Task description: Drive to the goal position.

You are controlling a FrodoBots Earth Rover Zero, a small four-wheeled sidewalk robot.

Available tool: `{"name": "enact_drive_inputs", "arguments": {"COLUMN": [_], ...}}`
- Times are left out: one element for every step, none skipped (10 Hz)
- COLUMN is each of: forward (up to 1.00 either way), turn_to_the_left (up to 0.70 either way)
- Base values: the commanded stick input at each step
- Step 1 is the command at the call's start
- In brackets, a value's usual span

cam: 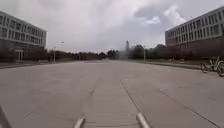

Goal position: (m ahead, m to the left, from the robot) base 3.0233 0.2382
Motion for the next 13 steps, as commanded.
{"name": "enact_drive_inputs", "arguments": {"forward": [0.7,0.7,0.7,0.7,0.7,0.7,0.7,0.7,0.7,0.7,0.7,0.7,0.7], "turn_to_the_left": [0.0,0.0,0.0,0.0,0.0,0.0,0.0,0.0,0.0,0.0,0.0,0.0,0.0]}}
